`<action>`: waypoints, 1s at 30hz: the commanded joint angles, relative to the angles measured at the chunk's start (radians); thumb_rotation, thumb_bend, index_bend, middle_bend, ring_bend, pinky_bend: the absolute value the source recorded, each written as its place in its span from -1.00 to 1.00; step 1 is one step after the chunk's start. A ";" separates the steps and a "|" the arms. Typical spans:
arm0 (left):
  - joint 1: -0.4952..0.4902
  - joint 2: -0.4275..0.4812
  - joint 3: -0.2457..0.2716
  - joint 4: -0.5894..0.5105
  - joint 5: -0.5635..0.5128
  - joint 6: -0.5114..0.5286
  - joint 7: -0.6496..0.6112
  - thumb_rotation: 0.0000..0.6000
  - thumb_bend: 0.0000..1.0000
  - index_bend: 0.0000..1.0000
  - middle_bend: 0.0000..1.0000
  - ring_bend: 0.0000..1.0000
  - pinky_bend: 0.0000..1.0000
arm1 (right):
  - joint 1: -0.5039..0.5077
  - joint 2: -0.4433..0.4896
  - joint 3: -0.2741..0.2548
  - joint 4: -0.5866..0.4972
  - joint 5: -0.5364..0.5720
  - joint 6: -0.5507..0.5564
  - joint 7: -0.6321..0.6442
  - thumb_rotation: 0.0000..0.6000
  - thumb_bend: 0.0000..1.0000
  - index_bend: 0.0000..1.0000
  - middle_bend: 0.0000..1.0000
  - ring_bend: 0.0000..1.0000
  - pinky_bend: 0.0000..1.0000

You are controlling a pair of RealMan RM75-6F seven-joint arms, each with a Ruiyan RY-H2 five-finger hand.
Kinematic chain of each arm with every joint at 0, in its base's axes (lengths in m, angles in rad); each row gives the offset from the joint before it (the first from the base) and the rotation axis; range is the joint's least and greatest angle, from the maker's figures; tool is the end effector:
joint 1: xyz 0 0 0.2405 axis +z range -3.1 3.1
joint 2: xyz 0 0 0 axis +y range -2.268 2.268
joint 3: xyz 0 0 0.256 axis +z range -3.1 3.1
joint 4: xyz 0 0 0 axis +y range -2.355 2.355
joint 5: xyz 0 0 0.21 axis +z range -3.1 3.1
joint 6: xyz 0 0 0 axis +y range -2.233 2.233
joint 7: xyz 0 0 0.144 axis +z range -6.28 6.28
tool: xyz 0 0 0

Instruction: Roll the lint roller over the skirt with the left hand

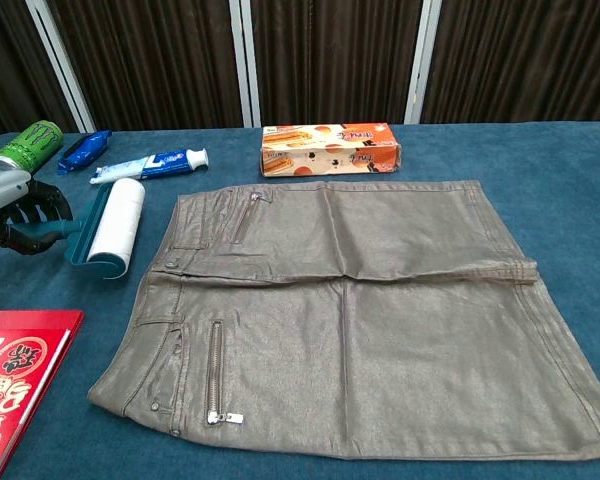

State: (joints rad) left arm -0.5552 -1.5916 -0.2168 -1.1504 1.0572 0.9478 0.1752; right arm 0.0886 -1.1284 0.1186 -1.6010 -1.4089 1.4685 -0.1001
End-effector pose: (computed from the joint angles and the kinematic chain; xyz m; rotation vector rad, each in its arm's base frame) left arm -0.2800 0.3527 0.0143 -1.4977 -1.1009 -0.7489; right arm -0.3186 -0.1960 0.1700 1.3095 -0.8315 0.8258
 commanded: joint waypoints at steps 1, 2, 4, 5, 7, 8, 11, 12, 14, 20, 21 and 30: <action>-0.006 0.113 -0.009 -0.145 0.046 0.015 -0.001 1.00 0.48 0.15 0.06 -0.17 -0.15 | 0.000 0.002 0.000 -0.003 0.002 -0.002 0.004 1.00 -1.00 -1.00 -1.00 -1.00 -1.00; -0.009 0.136 -0.011 -0.177 0.047 0.010 0.006 1.00 0.50 0.15 0.06 -0.17 -0.15 | 0.000 0.003 0.001 -0.003 0.003 -0.002 0.005 1.00 -1.00 -1.00 -1.00 -1.00 -1.00; -0.022 0.185 -0.016 -0.247 0.051 0.001 0.034 1.00 0.52 0.15 0.06 -0.17 -0.15 | 0.000 0.005 0.002 -0.005 0.008 -0.003 0.009 1.00 -1.00 -1.00 -1.00 -1.00 -1.00; -0.031 0.204 -0.016 -0.273 0.054 -0.004 0.052 1.00 0.52 0.15 0.06 -0.17 -0.15 | 0.000 0.006 0.003 -0.006 0.010 -0.004 0.011 1.00 -1.00 -1.00 -1.00 -1.00 -1.00; -0.059 0.241 -0.019 -0.328 0.052 -0.024 0.105 1.00 0.52 0.15 0.06 -0.17 -0.14 | 0.000 0.008 0.006 -0.007 0.014 -0.006 0.015 1.00 -1.00 -1.00 -1.00 -1.00 -1.00; -0.073 0.253 -0.022 -0.349 0.049 -0.033 0.129 1.00 0.52 0.15 0.06 -0.17 -0.14 | 0.000 0.009 0.007 -0.006 0.017 -0.007 0.016 1.00 -1.00 -1.00 -1.00 -1.00 -1.00; -0.123 0.277 -0.032 -0.401 0.027 -0.060 0.208 1.00 0.52 0.16 0.07 -0.16 -0.13 | 0.002 0.010 0.010 -0.005 0.026 -0.014 0.022 1.00 -1.00 -1.00 -1.00 -1.00 -1.00; -0.141 0.281 -0.034 -0.415 0.017 -0.071 0.233 1.00 0.53 0.16 0.07 -0.16 -0.13 | 0.003 0.011 0.011 -0.005 0.029 -0.016 0.023 1.00 -1.00 -1.00 -1.00 -1.00 -1.00; -0.186 0.287 -0.037 -0.443 -0.013 -0.100 0.294 1.00 0.54 0.16 0.07 -0.16 -0.13 | 0.005 0.011 0.013 -0.003 0.037 -0.021 0.027 1.00 -1.00 -1.00 -1.00 -1.00 -1.00; -0.320 0.259 -0.031 -0.484 -0.115 -0.151 0.466 1.00 0.56 0.16 0.07 -0.16 -0.13 | 0.010 0.013 0.021 0.007 0.063 -0.042 0.041 1.00 -1.00 -1.00 -1.00 -1.00 -1.00; -0.339 0.249 -0.029 -0.483 -0.131 -0.153 0.488 1.00 0.56 0.16 0.07 -0.16 -0.13 | 0.011 0.014 0.022 0.009 0.068 -0.045 0.044 1.00 -1.00 -1.00 -1.00 -1.00 -1.00; -0.478 0.150 -0.005 -0.444 -0.241 -0.162 0.607 1.00 0.56 0.16 0.07 -0.16 -0.12 | 0.015 0.019 0.038 0.026 0.109 -0.069 0.069 1.00 -1.00 -1.00 -1.00 -1.00 -1.00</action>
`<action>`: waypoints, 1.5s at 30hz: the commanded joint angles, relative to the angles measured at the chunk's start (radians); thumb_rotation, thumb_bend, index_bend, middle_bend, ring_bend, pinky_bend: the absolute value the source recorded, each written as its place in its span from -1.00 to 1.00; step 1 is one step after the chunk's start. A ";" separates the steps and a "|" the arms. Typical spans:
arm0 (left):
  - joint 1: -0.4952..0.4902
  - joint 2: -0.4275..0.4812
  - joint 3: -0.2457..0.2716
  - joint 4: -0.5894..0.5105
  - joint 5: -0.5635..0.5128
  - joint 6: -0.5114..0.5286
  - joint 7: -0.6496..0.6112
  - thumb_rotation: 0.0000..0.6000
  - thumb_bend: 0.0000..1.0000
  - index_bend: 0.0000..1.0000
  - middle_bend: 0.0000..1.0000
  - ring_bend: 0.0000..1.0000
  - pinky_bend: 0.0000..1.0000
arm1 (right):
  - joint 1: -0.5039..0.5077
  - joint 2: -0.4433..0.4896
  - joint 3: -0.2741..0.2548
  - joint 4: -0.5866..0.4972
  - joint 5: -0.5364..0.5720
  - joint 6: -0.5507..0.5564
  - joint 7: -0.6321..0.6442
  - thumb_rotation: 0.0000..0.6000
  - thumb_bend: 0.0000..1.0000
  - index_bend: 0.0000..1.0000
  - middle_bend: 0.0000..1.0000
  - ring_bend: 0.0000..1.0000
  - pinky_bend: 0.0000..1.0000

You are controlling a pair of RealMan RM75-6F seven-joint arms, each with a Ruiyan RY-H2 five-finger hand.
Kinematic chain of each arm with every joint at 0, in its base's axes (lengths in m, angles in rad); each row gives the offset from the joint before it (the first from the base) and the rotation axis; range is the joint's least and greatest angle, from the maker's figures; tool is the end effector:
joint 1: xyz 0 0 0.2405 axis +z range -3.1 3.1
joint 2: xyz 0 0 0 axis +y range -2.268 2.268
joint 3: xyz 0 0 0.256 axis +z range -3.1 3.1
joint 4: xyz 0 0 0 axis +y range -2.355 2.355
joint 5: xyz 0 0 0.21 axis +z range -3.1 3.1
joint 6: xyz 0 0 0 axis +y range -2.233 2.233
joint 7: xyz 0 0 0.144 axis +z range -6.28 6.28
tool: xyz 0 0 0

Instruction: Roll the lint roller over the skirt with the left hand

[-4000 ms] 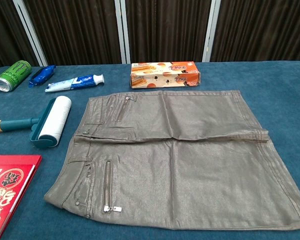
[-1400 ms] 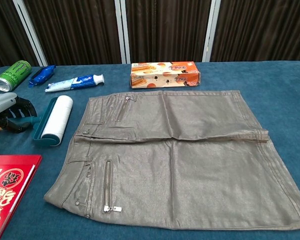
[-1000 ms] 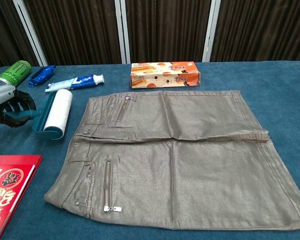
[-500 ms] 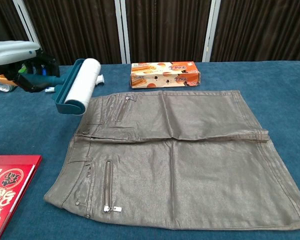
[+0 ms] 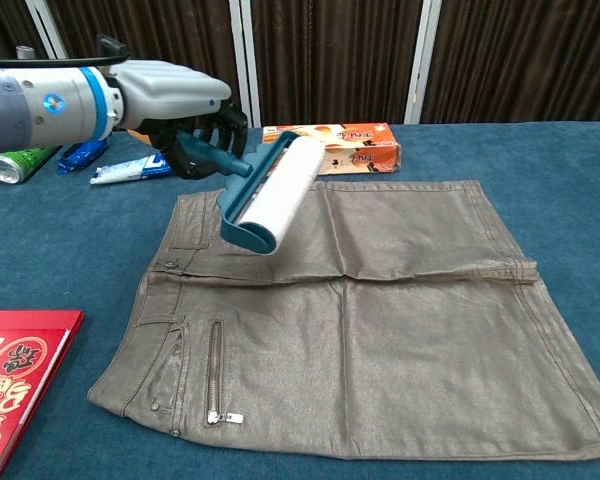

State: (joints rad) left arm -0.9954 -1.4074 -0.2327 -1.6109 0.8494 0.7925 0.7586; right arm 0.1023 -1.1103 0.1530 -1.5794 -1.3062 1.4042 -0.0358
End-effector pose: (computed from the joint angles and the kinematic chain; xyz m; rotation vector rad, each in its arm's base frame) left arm -0.0690 0.3769 0.0076 -2.0992 -0.5811 -0.7203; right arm -0.3350 -0.2064 0.1812 1.2270 -0.9109 0.8035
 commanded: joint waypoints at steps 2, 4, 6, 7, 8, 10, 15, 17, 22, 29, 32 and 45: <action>-0.070 -0.063 0.020 0.031 -0.058 -0.015 0.040 1.00 0.57 0.16 0.08 -0.16 -0.12 | 0.003 0.001 0.005 0.010 0.014 -0.011 0.009 1.00 -1.00 -1.00 -1.00 -1.00 -1.00; -0.097 -0.086 0.029 0.043 -0.076 -0.019 0.056 1.00 0.57 0.17 0.08 -0.16 -0.12 | 0.005 0.000 0.007 0.015 0.020 -0.018 0.013 1.00 -1.00 -1.00 -1.00 -1.00 -1.00; -0.122 -0.108 0.040 0.054 -0.095 -0.022 0.073 1.00 0.58 0.18 0.09 -0.16 -0.12 | 0.007 -0.001 0.008 0.021 0.025 -0.023 0.015 1.00 -1.00 -1.00 -1.00 -1.00 -1.00; -0.138 -0.120 0.049 0.061 -0.103 -0.027 0.088 1.00 0.58 0.18 0.09 -0.16 -0.12 | 0.008 -0.001 0.008 0.024 0.028 -0.026 0.016 1.00 -1.00 -1.00 -1.00 -1.00 -1.00; -0.153 -0.131 0.057 0.070 -0.112 -0.028 0.102 1.00 0.58 0.18 0.09 -0.16 -0.12 | 0.009 -0.002 0.009 0.026 0.030 -0.029 0.017 1.00 -1.00 -1.00 -1.00 -1.00 -1.00; -0.171 -0.146 0.067 0.079 -0.124 -0.024 0.118 1.00 0.58 0.18 0.09 -0.16 -0.11 | 0.010 -0.003 0.009 0.029 0.033 -0.033 0.018 1.00 -1.00 -1.00 -1.00 -1.00 -1.00; -0.206 -0.170 0.106 0.100 -0.140 -0.006 0.150 1.00 0.59 0.18 0.09 -0.15 -0.11 | 0.012 -0.004 0.011 0.036 0.041 -0.040 0.022 1.00 -1.00 -1.00 -1.00 -1.00 -1.00; -0.210 -0.171 0.124 0.108 -0.146 0.000 0.158 1.00 0.59 0.18 0.09 -0.15 -0.11 | 0.013 -0.005 0.011 0.038 0.042 -0.042 0.023 1.00 -1.00 -1.00 -1.00 -1.00 -1.00; -0.198 -0.153 0.169 0.128 -0.161 0.003 0.141 1.00 0.59 0.19 0.10 -0.15 -0.11 | 0.013 -0.005 0.011 0.038 0.043 -0.042 0.024 1.00 -1.00 -1.00 -1.00 -1.00 -1.00; -0.158 -0.116 0.236 0.178 -0.148 -0.003 0.100 1.00 0.60 0.19 0.10 -0.15 -0.10 | 0.013 -0.005 0.009 0.034 0.042 -0.040 0.017 1.00 -1.00 -1.00 -1.00 -1.00 -1.00; -0.133 -0.091 0.272 0.212 -0.121 -0.012 0.079 1.00 0.60 0.19 0.10 -0.15 -0.10 | 0.013 -0.007 0.007 0.031 0.039 -0.038 0.012 1.00 -1.00 -1.00 -1.00 -1.00 -1.00; -0.086 -0.039 0.293 0.263 -0.003 -0.028 -0.018 1.00 0.61 0.21 0.10 -0.15 -0.10 | 0.020 -0.009 0.009 0.021 0.038 -0.040 0.001 1.00 -1.00 -1.00 -1.00 -1.00 -1.00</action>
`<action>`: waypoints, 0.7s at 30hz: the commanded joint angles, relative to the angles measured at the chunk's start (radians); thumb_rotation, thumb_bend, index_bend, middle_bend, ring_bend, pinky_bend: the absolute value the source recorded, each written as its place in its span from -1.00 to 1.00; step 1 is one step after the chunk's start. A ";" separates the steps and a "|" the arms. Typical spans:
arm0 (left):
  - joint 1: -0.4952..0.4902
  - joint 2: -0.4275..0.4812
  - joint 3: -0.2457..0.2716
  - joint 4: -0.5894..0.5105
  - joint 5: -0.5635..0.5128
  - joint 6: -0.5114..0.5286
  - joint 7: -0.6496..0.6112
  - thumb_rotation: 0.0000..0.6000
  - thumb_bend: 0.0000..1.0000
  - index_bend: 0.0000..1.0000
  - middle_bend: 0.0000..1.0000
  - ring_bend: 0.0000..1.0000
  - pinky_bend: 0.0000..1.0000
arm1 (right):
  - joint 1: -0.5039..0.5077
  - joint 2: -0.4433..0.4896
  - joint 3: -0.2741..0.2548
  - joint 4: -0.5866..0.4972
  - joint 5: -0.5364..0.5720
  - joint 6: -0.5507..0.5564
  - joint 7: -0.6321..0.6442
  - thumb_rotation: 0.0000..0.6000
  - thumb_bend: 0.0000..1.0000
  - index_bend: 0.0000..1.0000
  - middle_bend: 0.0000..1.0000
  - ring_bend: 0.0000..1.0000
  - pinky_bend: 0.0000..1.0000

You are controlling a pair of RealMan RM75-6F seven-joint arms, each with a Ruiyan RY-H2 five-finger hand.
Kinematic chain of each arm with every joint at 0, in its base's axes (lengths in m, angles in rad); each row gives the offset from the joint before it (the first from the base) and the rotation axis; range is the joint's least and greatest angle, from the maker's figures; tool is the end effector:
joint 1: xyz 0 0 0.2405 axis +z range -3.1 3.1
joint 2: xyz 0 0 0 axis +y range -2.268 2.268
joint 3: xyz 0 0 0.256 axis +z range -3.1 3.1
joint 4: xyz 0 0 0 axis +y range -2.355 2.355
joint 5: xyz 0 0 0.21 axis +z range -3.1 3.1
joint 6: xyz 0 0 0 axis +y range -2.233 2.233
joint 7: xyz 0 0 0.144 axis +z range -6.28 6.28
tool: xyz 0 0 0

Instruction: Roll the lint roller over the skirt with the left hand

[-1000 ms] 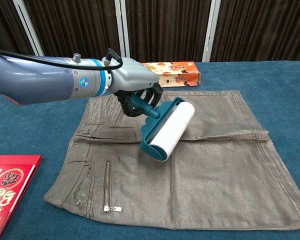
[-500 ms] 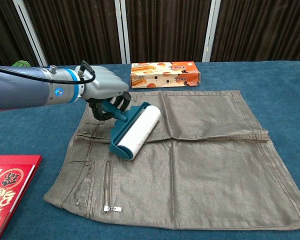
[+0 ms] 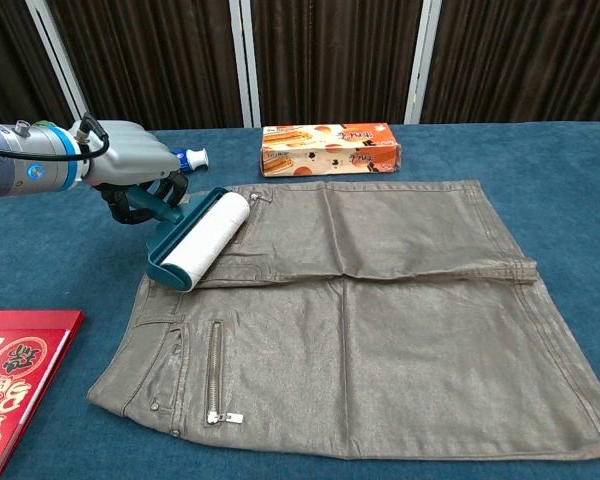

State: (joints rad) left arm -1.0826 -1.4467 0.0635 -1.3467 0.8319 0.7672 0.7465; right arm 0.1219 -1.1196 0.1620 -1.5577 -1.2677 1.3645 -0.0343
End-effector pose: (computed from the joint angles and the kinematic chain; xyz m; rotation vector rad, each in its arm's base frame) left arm -0.1504 0.4011 -0.0038 -2.1370 -0.3780 -0.3348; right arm -0.3409 -0.2143 0.1792 1.2173 -0.9353 0.7810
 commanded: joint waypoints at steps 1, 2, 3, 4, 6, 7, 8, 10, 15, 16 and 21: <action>-0.002 -0.004 -0.005 -0.005 0.019 -0.003 0.000 1.00 0.61 0.21 0.10 -0.15 -0.10 | 0.001 0.000 0.001 -0.001 -0.001 -0.001 0.000 1.00 -1.00 -1.00 -1.00 -1.00 -1.00; -0.006 -0.008 -0.005 -0.010 0.024 -0.004 0.008 1.00 0.61 0.21 0.10 -0.15 -0.10 | 0.002 0.000 0.001 -0.001 -0.001 -0.001 0.001 1.00 -1.00 -1.00 -1.00 -1.00 -1.00; -0.017 -0.019 -0.009 -0.022 0.035 -0.001 0.024 1.00 0.61 0.21 0.10 -0.15 -0.10 | 0.002 0.001 0.001 -0.001 -0.001 -0.002 0.003 1.00 -1.00 -1.00 -1.00 -1.00 -1.00; -0.020 -0.023 -0.011 -0.026 0.034 0.002 0.031 1.00 0.61 0.21 0.10 -0.15 -0.10 | 0.002 0.002 0.001 -0.001 -0.001 -0.002 0.005 1.00 -1.00 -1.00 -1.00 -1.00 -1.00; -0.036 -0.037 -0.022 -0.048 0.038 0.010 0.055 1.00 0.61 0.21 0.10 -0.15 -0.10 | 0.001 0.003 0.001 -0.001 -0.001 -0.001 0.010 1.00 -1.00 -1.00 -1.00 -1.00 -1.00; -0.040 -0.040 -0.024 -0.052 0.035 0.013 0.064 1.00 0.61 0.21 0.10 -0.15 -0.10 | 0.001 0.004 0.001 0.000 -0.001 -0.001 0.012 1.00 -1.00 -1.00 -1.00 -1.00 -1.00; -0.045 -0.044 -0.026 -0.058 0.033 0.016 0.075 1.00 0.61 0.21 0.10 -0.15 -0.10 | 0.000 0.005 0.001 0.000 -0.001 -0.001 0.014 1.00 -1.00 -1.00 -1.00 -1.00 -1.00; -0.055 -0.051 -0.031 -0.070 0.029 0.021 0.095 1.00 0.61 0.21 0.10 -0.15 -0.10 | -0.001 0.006 0.001 0.001 -0.002 0.000 0.016 1.00 -1.00 -1.00 -1.00 -1.00 -1.00; -0.088 -0.080 -0.046 -0.109 0.014 0.032 0.148 1.00 0.61 0.21 0.10 -0.15 -0.10 | -0.004 0.010 0.002 0.002 0.001 0.003 0.026 1.00 -1.00 -1.00 -1.00 -1.00 -1.00; -0.095 -0.088 -0.049 -0.117 0.012 0.034 0.158 1.00 0.61 0.21 0.10 -0.15 -0.10 | -0.005 0.011 0.003 0.003 0.001 0.004 0.028 1.00 -1.00 -1.00 -1.00 -1.00 -1.00; -0.140 -0.134 -0.065 -0.154 -0.007 0.055 0.237 1.00 0.61 0.21 0.10 -0.15 -0.10 | -0.011 0.016 0.004 0.004 0.003 0.010 0.037 1.00 -1.00 -1.00 -1.00 -1.00 -1.00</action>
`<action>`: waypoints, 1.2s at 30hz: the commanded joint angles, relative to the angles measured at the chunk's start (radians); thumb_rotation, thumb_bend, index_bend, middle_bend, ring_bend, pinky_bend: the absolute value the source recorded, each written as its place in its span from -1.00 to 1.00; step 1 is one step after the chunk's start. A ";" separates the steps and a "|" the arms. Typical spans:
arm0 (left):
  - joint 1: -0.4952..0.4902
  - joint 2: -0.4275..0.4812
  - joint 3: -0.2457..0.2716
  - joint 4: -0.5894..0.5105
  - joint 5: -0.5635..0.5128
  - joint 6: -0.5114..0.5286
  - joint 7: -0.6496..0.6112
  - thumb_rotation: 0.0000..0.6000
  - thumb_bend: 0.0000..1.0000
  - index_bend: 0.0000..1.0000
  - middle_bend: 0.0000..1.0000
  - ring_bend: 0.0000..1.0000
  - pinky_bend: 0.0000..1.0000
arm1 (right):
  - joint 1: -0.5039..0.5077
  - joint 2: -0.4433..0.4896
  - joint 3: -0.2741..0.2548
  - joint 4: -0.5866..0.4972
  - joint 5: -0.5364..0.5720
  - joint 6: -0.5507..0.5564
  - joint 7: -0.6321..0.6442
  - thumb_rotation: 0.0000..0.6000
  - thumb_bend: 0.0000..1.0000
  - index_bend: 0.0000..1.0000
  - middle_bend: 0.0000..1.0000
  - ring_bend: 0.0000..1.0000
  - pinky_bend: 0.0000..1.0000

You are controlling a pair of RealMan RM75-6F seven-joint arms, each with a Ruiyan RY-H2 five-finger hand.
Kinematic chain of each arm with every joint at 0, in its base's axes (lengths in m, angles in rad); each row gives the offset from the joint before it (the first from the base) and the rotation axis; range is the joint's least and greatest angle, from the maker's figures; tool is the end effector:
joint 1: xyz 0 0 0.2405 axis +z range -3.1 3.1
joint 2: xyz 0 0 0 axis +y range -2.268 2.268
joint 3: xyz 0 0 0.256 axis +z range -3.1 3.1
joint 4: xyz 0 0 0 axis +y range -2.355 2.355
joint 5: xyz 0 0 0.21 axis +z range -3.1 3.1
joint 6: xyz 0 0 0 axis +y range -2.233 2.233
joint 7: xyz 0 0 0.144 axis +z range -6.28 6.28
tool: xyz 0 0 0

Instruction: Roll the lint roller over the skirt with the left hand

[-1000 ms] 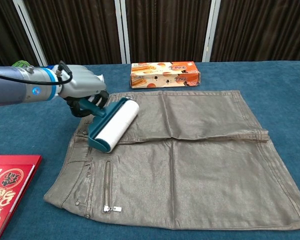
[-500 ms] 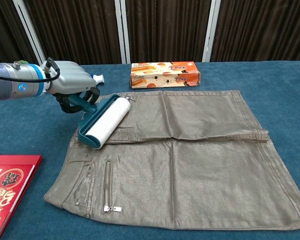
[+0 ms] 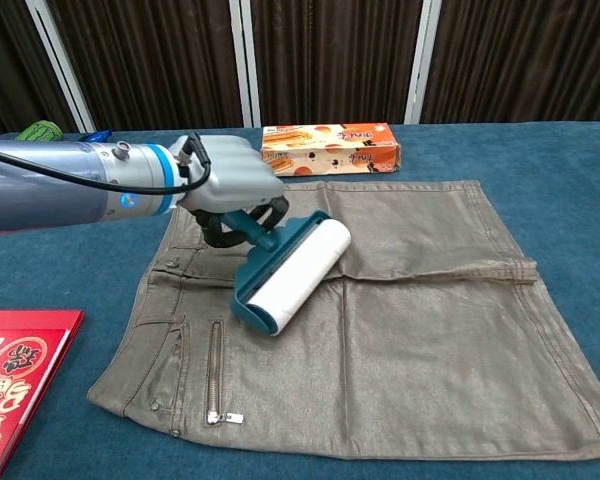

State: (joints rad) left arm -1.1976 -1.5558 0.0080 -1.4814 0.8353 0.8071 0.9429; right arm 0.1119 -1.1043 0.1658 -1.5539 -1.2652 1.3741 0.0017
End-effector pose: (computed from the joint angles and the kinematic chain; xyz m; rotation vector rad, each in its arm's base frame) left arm -0.0608 0.3603 -0.0569 -2.3084 -0.1498 -0.4751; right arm -0.3440 -0.2117 0.1873 1.1917 -0.9394 0.7966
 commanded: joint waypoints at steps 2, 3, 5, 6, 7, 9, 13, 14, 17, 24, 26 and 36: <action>-0.046 -0.040 -0.016 -0.041 -0.023 0.027 0.078 1.00 0.61 0.21 0.10 -0.15 -0.10 | -0.001 0.001 -0.001 0.000 0.000 0.000 0.002 1.00 -1.00 -1.00 -1.00 -1.00 -1.00; -0.055 -0.046 -0.020 -0.050 -0.028 0.032 0.092 1.00 0.61 0.21 0.10 -0.15 -0.10 | -0.002 0.001 -0.001 0.000 0.000 0.000 0.003 1.00 -1.00 -1.00 -1.00 -1.00 -1.00; -0.075 -0.058 -0.026 -0.068 -0.042 0.043 0.128 1.00 0.61 0.21 0.10 -0.15 -0.10 | -0.002 0.002 -0.001 0.001 0.001 0.000 0.004 1.00 -1.00 -1.00 -1.00 -1.00 -1.00; -0.084 -0.063 -0.028 -0.074 -0.047 0.047 0.142 1.00 0.61 0.21 0.10 -0.15 -0.10 | -0.003 0.002 0.000 0.001 0.002 0.001 0.004 1.00 -1.00 -1.00 -1.00 -1.00 -1.00; -0.097 -0.071 -0.031 -0.083 -0.060 0.054 0.164 1.00 0.61 0.21 0.10 -0.15 -0.10 | -0.003 0.003 0.000 0.001 0.002 0.002 0.006 1.00 -1.00 -1.00 -1.00 -1.00 -1.00; -0.112 -0.080 -0.033 -0.093 -0.078 0.061 0.186 1.00 0.61 0.21 0.10 -0.15 -0.10 | -0.004 0.004 0.000 0.002 0.002 0.002 0.008 1.00 -1.00 -1.00 -1.00 -1.00 -1.00; -0.127 -0.093 -0.030 -0.102 -0.088 0.063 0.200 1.00 0.61 0.21 0.10 -0.15 -0.10 | -0.005 0.005 0.001 0.002 0.003 0.003 0.009 1.00 -1.00 -1.00 -1.00 -1.00 -1.00; -0.129 -0.095 -0.027 -0.103 -0.092 0.063 0.202 1.00 0.61 0.21 0.10 -0.15 -0.10 | -0.005 0.005 0.001 0.002 0.002 0.003 0.009 1.00 -1.00 -1.00 -1.00 -1.00 -1.00; -0.135 -0.097 -0.015 -0.103 -0.107 0.061 0.204 1.00 0.61 0.21 0.10 -0.15 -0.10 | -0.005 0.004 0.000 0.001 0.002 0.003 0.008 1.00 -1.00 -1.00 -1.00 -1.00 -1.00; -0.134 -0.074 0.036 -0.088 -0.127 0.054 0.209 1.00 0.61 0.20 0.10 -0.15 -0.10 | -0.004 0.002 0.000 0.000 0.004 0.003 0.000 1.00 -1.00 -1.00 -1.00 -1.00 -1.00; -0.129 -0.061 0.047 -0.085 -0.131 0.052 0.197 1.00 0.61 0.20 0.10 -0.15 -0.10 | -0.004 0.002 0.000 0.000 0.004 0.003 -0.002 1.00 -1.00 -1.00 -1.00 -1.00 -1.00; -0.088 0.038 0.116 -0.075 -0.116 0.041 0.138 1.00 0.61 0.21 0.10 -0.15 -0.10 | -0.003 0.001 -0.001 -0.003 0.003 0.003 -0.007 1.00 -1.00 -1.00 -1.00 -1.00 -1.00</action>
State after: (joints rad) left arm -1.2923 -1.5262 0.1168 -1.5601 0.7154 0.8502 1.0882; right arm 0.1087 -1.1035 0.1652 -1.5565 -1.2626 1.3767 -0.0053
